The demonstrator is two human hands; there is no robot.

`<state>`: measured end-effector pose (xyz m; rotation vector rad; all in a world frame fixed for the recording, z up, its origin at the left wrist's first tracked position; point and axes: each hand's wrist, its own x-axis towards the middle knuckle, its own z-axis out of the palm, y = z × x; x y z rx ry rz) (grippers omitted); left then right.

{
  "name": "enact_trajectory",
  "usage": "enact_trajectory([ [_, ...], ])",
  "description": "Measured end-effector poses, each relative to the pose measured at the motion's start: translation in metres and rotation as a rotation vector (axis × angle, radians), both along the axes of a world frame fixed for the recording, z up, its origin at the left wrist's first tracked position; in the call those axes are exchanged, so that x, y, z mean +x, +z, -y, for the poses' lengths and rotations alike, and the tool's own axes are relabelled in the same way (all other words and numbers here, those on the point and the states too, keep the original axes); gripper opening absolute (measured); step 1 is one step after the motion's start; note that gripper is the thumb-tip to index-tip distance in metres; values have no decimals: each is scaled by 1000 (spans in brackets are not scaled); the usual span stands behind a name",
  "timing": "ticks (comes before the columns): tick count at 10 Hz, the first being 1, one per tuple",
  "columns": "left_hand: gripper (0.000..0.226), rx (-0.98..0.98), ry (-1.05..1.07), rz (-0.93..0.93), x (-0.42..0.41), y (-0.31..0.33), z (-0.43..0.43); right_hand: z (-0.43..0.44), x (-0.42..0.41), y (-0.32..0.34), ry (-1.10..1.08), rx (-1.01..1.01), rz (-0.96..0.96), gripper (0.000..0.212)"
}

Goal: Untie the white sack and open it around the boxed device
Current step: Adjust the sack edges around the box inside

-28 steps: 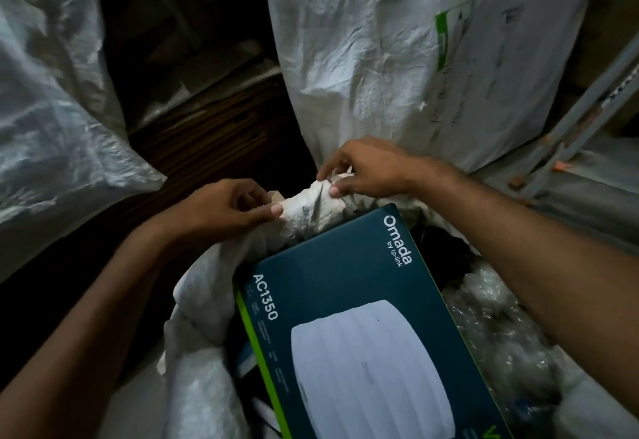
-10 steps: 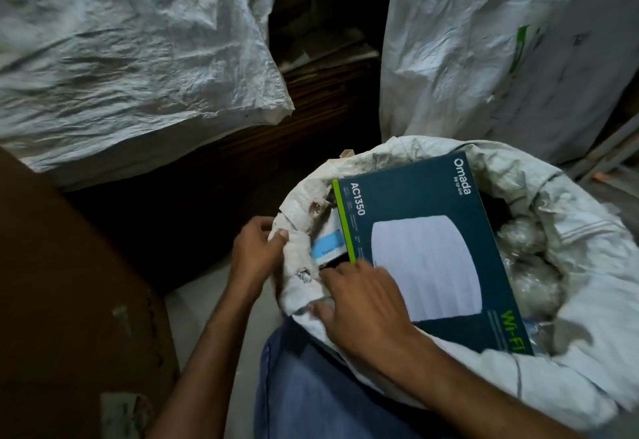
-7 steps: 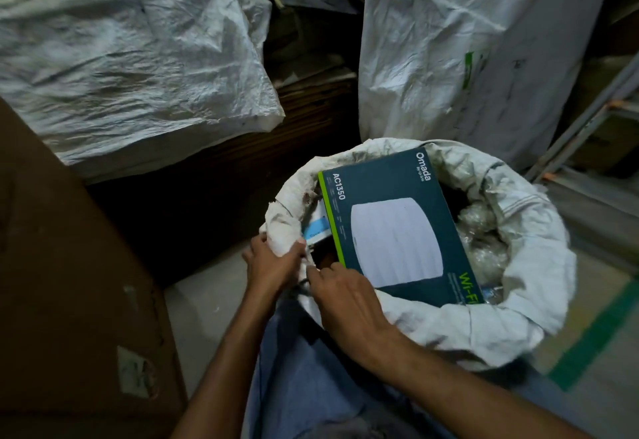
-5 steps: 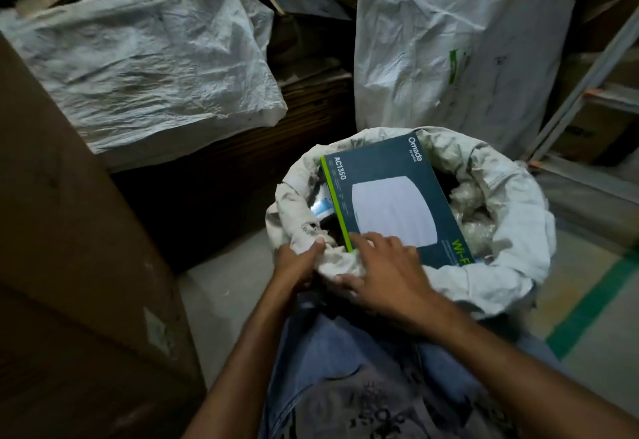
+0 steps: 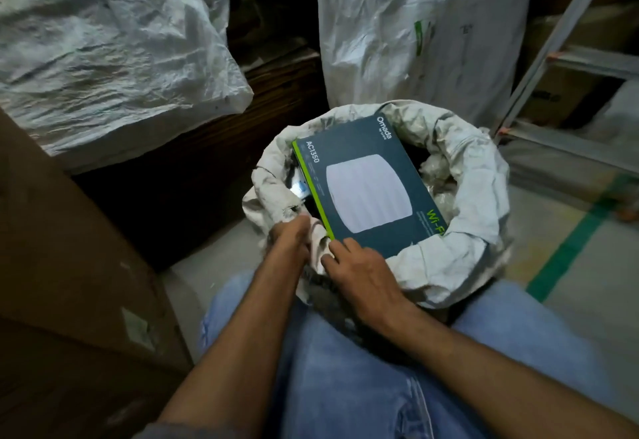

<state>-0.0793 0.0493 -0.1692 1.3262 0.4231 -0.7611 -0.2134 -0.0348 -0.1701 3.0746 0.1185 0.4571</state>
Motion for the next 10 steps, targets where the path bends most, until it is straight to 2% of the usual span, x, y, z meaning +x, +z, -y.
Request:
enact_trajectory([
  [1, 43, -152, 202, -106, -11, 16, -12, 6, -18, 33, -86, 206, -196, 51],
  [2, 45, -70, 172, -74, -4, 7, -10, 31, -24, 48, -190, 369, -339, 62],
  [3, 66, -36, 139, 19, -9, 23, -13, 54, -32, 57, -228, 159, -372, 45],
  [4, 109, 414, -137, 263, -26, 32, -12, 48, -34, 52, -224, 72, -307, 32],
  [5, 105, 949, -560, 833, -68, 53, -17, 48, -43, 45, -249, 77, -167, 38],
  [6, 95, 1208, -689, 1169, -80, 64, -24, 51, -50, 42, -220, 12, -74, 34],
  [7, 102, 1155, -1182, 1362, -59, 74, -18, 52, -59, 35, -162, -76, -55, 27],
  [8, 103, 995, -1555, 1366, -46, 67, 4, 60, -64, 42, -88, -20, -173, 24],
  [9, 57, 965, -1596, 1603, -43, 43, 25, 95, -69, 70, -68, 110, -507, 55],
  [10, 36, 994, -1438, 1734, -44, 38, 19, 121, -66, 75, -117, 8, -538, 56],
])
